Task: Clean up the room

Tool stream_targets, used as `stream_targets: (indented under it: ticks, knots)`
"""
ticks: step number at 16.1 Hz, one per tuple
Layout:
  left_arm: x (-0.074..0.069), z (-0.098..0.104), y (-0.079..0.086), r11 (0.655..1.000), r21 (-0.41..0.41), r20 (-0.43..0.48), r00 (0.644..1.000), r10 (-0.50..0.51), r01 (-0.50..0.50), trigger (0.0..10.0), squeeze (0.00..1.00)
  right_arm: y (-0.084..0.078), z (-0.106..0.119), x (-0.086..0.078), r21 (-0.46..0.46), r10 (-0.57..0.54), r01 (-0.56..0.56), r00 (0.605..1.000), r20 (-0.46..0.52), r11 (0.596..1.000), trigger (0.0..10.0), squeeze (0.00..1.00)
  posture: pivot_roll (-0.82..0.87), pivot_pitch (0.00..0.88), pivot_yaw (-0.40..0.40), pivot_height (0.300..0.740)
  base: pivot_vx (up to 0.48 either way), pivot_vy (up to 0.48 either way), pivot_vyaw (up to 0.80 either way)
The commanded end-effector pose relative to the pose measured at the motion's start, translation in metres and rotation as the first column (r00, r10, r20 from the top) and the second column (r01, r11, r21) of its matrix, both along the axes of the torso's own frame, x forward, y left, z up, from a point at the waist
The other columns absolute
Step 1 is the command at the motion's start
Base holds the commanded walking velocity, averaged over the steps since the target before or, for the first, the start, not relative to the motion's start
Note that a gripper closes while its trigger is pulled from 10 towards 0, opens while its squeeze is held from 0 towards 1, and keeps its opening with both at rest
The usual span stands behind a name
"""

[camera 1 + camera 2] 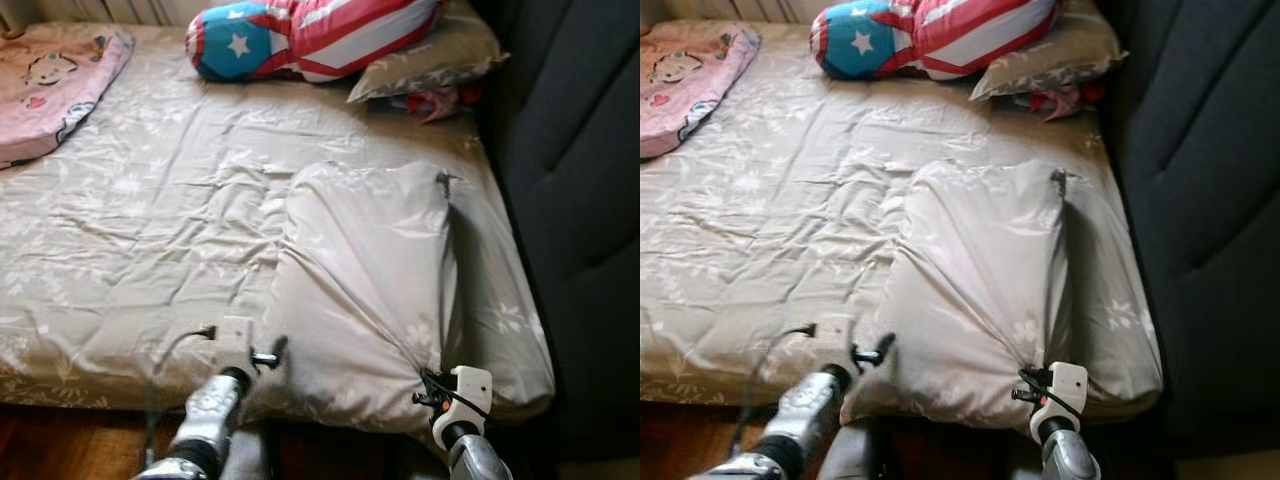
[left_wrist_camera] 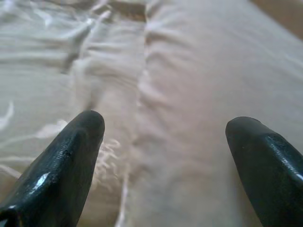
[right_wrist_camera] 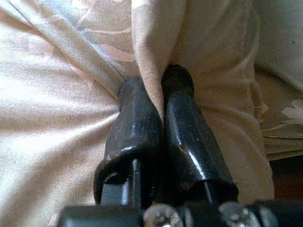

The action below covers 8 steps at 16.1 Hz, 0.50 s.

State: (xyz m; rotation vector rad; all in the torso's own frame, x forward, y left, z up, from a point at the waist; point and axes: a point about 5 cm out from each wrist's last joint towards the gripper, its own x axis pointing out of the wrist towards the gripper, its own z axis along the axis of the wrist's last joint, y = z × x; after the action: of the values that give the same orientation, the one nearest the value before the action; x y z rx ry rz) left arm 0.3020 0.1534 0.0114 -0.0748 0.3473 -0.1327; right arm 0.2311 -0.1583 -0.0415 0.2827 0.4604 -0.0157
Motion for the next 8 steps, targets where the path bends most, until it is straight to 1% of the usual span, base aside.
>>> stream_targets:
  ticks: [1, 5, 8]
  knots:
    - [-0.0023, -0.0015, -0.0026, 1.000, -0.017, 0.004, 1.000, -0.005, 0.005, 10.0, 0.00, 0.0103, -0.0211, -0.0252, 0.038, 0.026, -0.021, 0.990, -0.138, 0.999, 10.0, 0.00, 0.02, 0.208, -0.001, 0.622, 0.270, 0.000, 0.00]
    - [-0.0021, -0.0014, -0.0018, 0.999, -0.023, -0.004, 1.000, -0.028, 0.028, 10.0, 0.00, 0.0104, -0.0214, -0.0257, 0.040, 0.028, -0.022, 0.990, -0.140, 0.999, 10.0, 0.00, 0.02, 0.209, 0.001, 0.622, 0.274, 0.000, 0.00]
    - [-0.0034, -0.0035, -0.0063, 0.998, -0.014, -0.021, 0.998, -0.061, 0.061, 10.0, 0.00, 0.0105, -0.0216, -0.0259, 0.042, 0.031, -0.026, 0.990, -0.141, 0.999, 10.0, 0.00, 0.01, 0.212, 0.001, 0.622, 0.000, 0.000, 0.00]
